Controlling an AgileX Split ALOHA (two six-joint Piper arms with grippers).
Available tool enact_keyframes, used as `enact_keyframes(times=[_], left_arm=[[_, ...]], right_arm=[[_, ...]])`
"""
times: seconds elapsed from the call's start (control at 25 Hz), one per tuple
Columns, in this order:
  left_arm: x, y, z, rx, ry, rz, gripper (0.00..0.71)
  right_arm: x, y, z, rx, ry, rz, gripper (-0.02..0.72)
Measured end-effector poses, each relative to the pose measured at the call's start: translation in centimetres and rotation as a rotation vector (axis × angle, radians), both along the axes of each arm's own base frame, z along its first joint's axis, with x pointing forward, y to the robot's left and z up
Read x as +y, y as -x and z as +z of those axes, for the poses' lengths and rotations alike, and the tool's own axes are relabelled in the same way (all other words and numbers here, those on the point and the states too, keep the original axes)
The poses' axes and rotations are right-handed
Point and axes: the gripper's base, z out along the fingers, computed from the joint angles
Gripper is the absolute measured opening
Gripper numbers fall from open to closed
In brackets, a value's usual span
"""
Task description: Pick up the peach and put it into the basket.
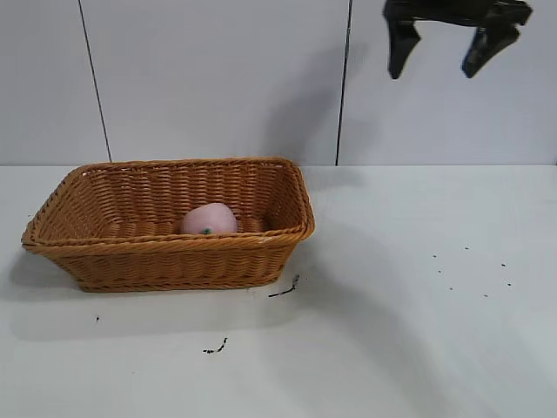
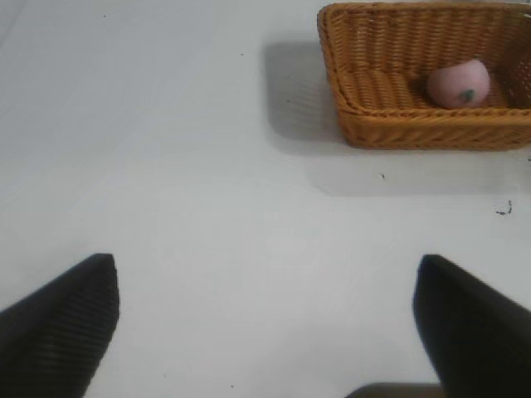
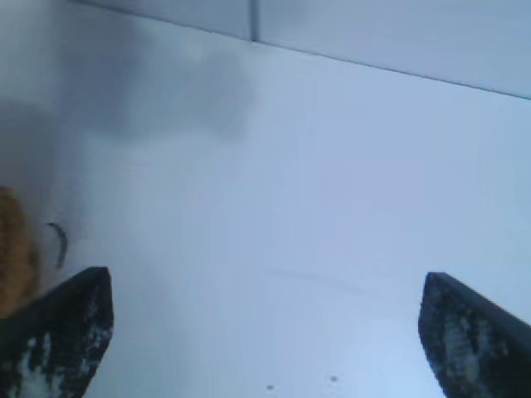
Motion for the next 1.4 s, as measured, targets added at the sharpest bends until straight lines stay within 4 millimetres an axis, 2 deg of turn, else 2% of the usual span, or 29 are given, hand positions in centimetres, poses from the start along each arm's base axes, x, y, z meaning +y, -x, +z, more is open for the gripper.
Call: enact_keyframes(times=[0.2, 0.36, 0.48, 0.6, 0.76, 0.88, 1.0, 1.12, 1.16, 1.2, 1.24, 1.4], left_arm=[[0.0, 0.0, 0.0, 0.000, 0.000, 0.000, 0.693], [0.0, 0.0, 0.0, 0.000, 0.000, 0.000, 0.693], [0.0, 0.0, 0.0, 0.000, 0.000, 0.000, 0.693], [0.0, 0.0, 0.0, 0.000, 0.000, 0.000, 0.693], [0.0, 0.0, 0.0, 0.000, 0.000, 0.000, 0.693], [0.0, 0.0, 0.0, 0.000, 0.000, 0.000, 0.693], [0.0, 0.0, 0.0, 0.000, 0.000, 0.000, 0.693], [0.0, 0.0, 0.0, 0.000, 0.000, 0.000, 0.693], [0.0, 0.0, 0.0, 0.000, 0.000, 0.000, 0.693], [0.0, 0.0, 0.0, 0.000, 0.000, 0.000, 0.693], [0.0, 0.0, 0.0, 0.000, 0.000, 0.000, 0.693], [0.0, 0.0, 0.0, 0.000, 0.000, 0.000, 0.693]], right_arm=[[0.1, 1.3, 2.4, -0.037, -0.013, -0.012, 0.696], [0.1, 5.0, 5.3, -0.043, -0.015, -0.015, 0.696], [0.1, 10.1, 8.2, -0.054, -0.015, -0.015, 0.696], [0.0, 16.1, 9.7, -0.053, -0.015, -0.015, 0.696], [0.0, 24.7, 9.8, -0.061, -0.015, -0.015, 0.696], [0.0, 30.6, 8.4, -0.069, -0.015, -0.015, 0.696], [0.0, 36.0, 6.0, -0.102, -0.016, -0.015, 0.696], [0.0, 40.2, 3.5, -0.212, -0.017, -0.016, 0.696], [0.0, 41.5, 2.5, -0.254, -0.019, -0.017, 0.696], [0.0, 41.5, 2.5, -0.254, -0.019, -0.017, 0.696], [0.0, 42.6, 1.8, -0.304, -0.019, -0.017, 0.696], [-0.1, 45.7, -1.7, -0.398, -0.020, -0.017, 0.696]])
